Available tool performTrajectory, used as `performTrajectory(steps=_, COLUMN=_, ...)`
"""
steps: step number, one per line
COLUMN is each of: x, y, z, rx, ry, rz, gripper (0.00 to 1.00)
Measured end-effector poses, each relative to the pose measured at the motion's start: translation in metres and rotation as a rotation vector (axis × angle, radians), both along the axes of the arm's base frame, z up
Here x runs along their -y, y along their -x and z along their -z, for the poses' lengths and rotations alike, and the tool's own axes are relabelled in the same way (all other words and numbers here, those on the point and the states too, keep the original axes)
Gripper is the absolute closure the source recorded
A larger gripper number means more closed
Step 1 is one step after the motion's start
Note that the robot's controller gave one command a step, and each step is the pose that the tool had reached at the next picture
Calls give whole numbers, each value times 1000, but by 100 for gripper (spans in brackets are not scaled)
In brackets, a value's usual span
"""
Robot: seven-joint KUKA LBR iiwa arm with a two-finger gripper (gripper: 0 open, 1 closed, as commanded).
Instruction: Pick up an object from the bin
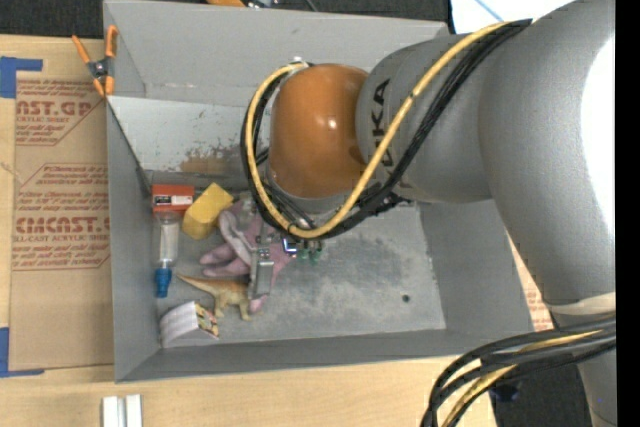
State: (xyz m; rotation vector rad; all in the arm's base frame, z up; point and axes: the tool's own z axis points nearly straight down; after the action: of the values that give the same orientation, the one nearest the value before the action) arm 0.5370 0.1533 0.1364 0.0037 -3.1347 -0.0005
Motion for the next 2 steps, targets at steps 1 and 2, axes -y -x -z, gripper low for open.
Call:
performTrajectory(steps=1, x=1, y=-2, z=-5, rx=7, ry=-1, rz=2, gripper=0)
performTrajectory(steps=2, x=31, y=-52, z=68, rx=7, ry=-3, rz=-252, gripper=0)
